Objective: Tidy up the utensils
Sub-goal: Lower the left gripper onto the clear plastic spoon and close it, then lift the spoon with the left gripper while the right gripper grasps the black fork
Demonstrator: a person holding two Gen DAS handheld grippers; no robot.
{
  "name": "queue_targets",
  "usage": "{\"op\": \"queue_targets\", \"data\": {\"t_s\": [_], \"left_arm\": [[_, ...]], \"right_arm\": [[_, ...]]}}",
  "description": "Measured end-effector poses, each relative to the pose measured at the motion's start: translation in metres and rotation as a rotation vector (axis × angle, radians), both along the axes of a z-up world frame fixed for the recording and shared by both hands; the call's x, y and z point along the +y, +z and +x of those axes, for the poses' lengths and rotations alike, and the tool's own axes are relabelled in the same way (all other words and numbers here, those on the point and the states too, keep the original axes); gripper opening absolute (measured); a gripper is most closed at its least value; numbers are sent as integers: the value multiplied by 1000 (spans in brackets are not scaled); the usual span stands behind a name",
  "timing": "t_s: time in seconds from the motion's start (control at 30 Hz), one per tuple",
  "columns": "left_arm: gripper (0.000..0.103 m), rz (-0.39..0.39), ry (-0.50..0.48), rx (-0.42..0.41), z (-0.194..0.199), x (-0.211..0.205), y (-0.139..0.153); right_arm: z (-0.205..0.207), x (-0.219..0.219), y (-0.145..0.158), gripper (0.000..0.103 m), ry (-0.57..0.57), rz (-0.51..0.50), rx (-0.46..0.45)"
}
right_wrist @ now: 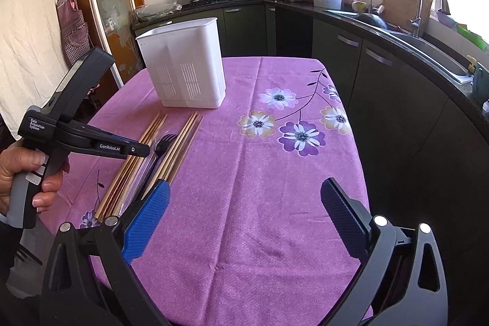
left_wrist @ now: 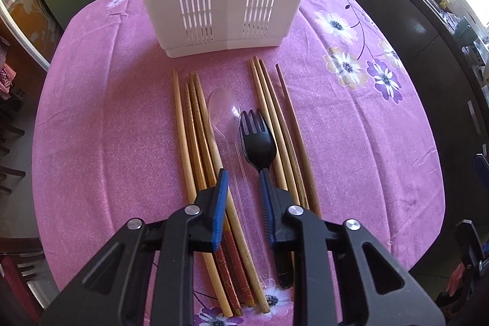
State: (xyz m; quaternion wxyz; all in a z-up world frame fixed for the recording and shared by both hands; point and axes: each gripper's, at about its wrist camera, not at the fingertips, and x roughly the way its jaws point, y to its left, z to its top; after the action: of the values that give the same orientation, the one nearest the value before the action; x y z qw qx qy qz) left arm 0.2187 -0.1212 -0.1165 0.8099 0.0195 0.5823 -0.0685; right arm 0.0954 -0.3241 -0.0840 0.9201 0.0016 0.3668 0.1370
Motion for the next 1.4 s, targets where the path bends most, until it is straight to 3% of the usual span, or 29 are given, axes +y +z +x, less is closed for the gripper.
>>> {"op": "queue_targets", "data": {"t_s": [0.43,0.93,1.4], "left_arm": [[10,53,7,31,16,-5,-15],[10,48,13,43,23,-8,-22],[9,-14,25,-35,6,12,9]], "right_arm": [[-4,-3,4,98,-3,-1,-9],[2,4,0,98,12,-16,10],[20,32,-7,98,89,-21,63]]}}
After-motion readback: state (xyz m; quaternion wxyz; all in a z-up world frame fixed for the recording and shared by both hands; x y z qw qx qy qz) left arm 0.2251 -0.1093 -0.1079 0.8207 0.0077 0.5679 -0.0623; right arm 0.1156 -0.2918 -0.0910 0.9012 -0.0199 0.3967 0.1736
